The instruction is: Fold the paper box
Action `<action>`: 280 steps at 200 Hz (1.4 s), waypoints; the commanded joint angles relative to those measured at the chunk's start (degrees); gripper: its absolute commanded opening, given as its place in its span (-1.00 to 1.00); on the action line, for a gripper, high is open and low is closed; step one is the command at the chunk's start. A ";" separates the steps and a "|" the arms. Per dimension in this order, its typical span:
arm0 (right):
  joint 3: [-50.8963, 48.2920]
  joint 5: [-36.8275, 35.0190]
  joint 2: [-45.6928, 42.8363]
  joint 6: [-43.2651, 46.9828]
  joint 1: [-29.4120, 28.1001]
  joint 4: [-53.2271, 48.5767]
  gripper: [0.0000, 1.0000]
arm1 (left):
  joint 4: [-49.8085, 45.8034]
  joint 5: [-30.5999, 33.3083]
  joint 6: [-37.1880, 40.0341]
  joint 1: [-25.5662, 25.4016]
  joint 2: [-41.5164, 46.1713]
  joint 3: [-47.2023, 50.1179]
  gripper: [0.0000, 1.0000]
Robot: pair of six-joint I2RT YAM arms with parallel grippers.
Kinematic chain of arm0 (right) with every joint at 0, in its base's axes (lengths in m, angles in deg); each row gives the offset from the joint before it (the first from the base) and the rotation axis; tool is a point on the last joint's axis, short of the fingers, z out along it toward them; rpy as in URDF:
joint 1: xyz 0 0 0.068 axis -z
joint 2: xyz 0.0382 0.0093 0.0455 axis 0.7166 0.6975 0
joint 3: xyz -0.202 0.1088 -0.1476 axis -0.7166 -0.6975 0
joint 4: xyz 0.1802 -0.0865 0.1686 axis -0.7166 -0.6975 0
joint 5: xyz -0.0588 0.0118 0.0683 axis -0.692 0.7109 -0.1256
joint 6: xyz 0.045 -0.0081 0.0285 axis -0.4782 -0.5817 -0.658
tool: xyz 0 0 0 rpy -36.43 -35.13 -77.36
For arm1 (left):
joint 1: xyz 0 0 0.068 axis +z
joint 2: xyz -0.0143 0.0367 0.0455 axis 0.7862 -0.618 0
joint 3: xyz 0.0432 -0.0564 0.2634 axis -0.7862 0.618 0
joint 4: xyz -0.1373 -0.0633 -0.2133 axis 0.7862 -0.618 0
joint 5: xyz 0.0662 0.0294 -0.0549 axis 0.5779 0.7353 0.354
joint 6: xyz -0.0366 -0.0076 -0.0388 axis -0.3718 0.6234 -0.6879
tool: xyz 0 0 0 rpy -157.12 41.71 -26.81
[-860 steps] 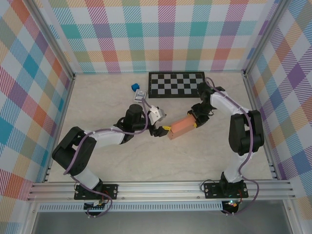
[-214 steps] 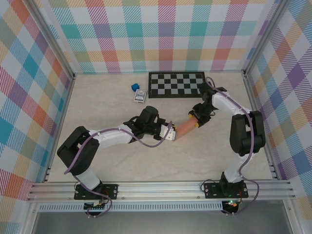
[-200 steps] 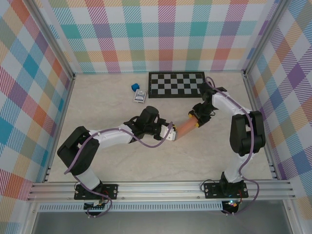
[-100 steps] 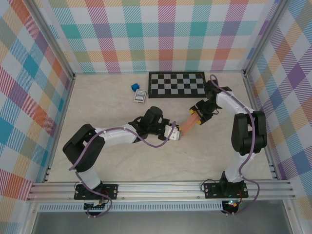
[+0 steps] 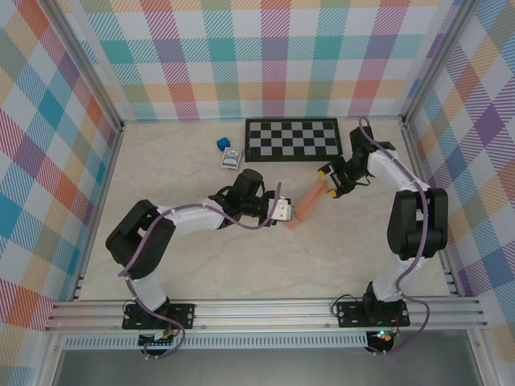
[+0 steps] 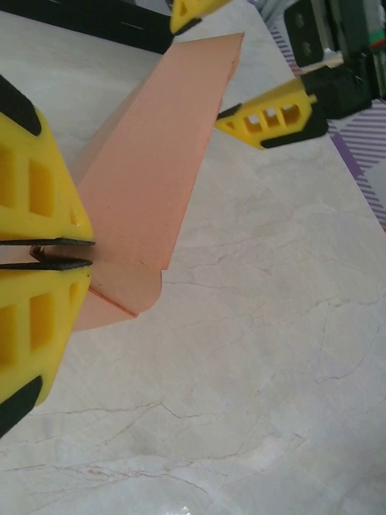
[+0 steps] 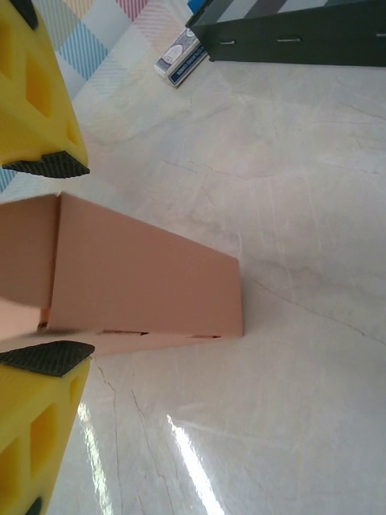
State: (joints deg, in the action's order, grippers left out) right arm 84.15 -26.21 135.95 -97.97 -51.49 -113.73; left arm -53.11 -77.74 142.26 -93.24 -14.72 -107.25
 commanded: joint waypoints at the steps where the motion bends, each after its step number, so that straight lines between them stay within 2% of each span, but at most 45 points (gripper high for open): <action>1: 1.31 1.92 0.63 1.07 -0.39 0.84 0.16 | -9.66 0.57 -1.82 1.32 -3.09 2.16 -0.73; 61: -0.59 2.58 0.45 -0.57 -2.10 4.02 0.09 | -10.10 -0.02 -2.15 1.59 -4.49 1.66 -0.75; 155: -4.05 -0.20 0.04 -4.01 -2.55 8.47 -0.25 | -11.60 -0.83 -1.82 1.59 -5.20 0.79 -0.76; 162: -4.29 -0.44 0.21 -3.94 -2.63 9.19 -0.44 | -11.73 -1.02 -1.98 1.62 -5.20 0.64 -0.78; 184: -4.39 -1.60 0.87 -3.21 -2.72 10.02 -0.49 | -11.70 -1.58 -2.53 1.81 -4.55 0.51 -0.79; 242: -4.70 -1.94 2.34 -0.64 -2.72 11.11 -0.48 | -5.04 -7.89 -14.82 7.65 4.23 2.52 -0.75; 280: -4.45 -1.61 2.98 0.28 -2.74 11.55 -0.45 | 2.09 -9.03 -26.28 8.10 6.66 2.26 -0.69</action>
State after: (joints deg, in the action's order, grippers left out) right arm 81.14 -24.97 136.10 -99.26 -54.02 -101.18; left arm -55.69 -83.38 125.41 -85.02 -10.98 -105.08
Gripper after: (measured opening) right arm 0.273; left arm 0.151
